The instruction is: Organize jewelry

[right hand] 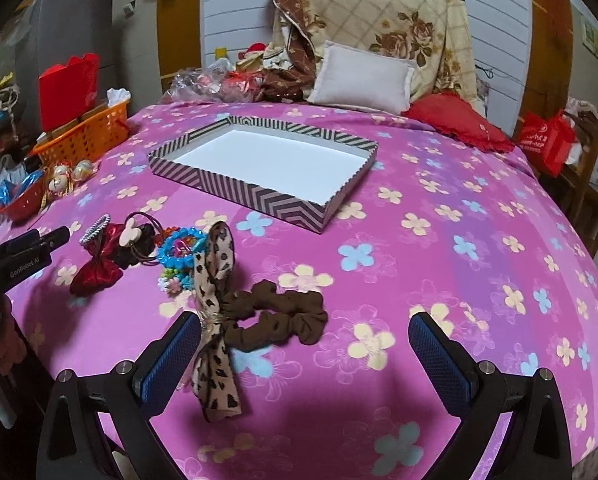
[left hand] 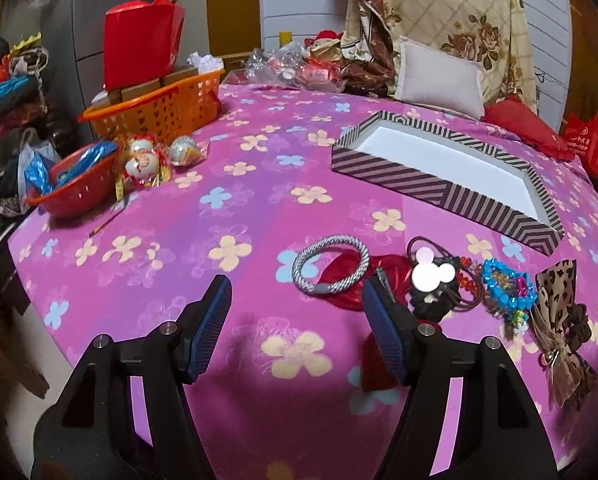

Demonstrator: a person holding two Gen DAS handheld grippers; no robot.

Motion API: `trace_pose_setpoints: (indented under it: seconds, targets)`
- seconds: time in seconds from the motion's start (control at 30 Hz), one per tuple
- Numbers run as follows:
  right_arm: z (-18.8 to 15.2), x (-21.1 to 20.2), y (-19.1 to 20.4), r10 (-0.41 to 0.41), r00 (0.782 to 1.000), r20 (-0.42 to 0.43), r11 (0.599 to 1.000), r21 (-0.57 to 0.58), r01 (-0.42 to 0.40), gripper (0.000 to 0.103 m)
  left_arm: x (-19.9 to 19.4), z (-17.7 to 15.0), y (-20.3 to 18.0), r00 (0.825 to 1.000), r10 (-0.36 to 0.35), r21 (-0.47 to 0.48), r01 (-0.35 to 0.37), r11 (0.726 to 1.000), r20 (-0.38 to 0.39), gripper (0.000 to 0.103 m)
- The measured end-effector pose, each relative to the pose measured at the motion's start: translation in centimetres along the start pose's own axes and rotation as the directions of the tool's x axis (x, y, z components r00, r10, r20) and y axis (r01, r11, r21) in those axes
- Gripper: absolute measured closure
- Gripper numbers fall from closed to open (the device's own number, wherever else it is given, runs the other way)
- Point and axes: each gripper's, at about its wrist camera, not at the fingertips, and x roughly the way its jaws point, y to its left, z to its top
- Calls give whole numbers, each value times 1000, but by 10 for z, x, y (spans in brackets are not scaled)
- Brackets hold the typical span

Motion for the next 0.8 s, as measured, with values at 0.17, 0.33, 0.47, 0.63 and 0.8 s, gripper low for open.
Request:
trace_pose_setpoints:
  seconds: [0.17, 0.33, 0.47, 0.63, 0.8]
  targets:
    - [0, 0, 7, -20, 1000, 14, 999, -29, 20, 0, 1, -3, 7, 999, -20, -25, 19, 1000, -28, 35]
    - [-3, 1, 13, 6, 1000, 11, 998, -65, -5, 0, 2, -2, 7, 998, -32, -45, 29, 999, -51, 35]
    - [-5, 6, 10, 26, 1000, -9, 999, -43, -26, 0, 5, 0, 8, 996, -38, -58, 33, 998, -77, 35]
    - [-6, 7, 8, 16, 1000, -17, 999, -47, -16, 0, 8, 2, 9, 995, -32, -62, 27, 998, -94, 35]
    - [-6, 8, 5, 27, 999, -19, 999, -39, -27, 0, 7, 3, 5, 995, -21, -36, 18, 999, -99, 35]
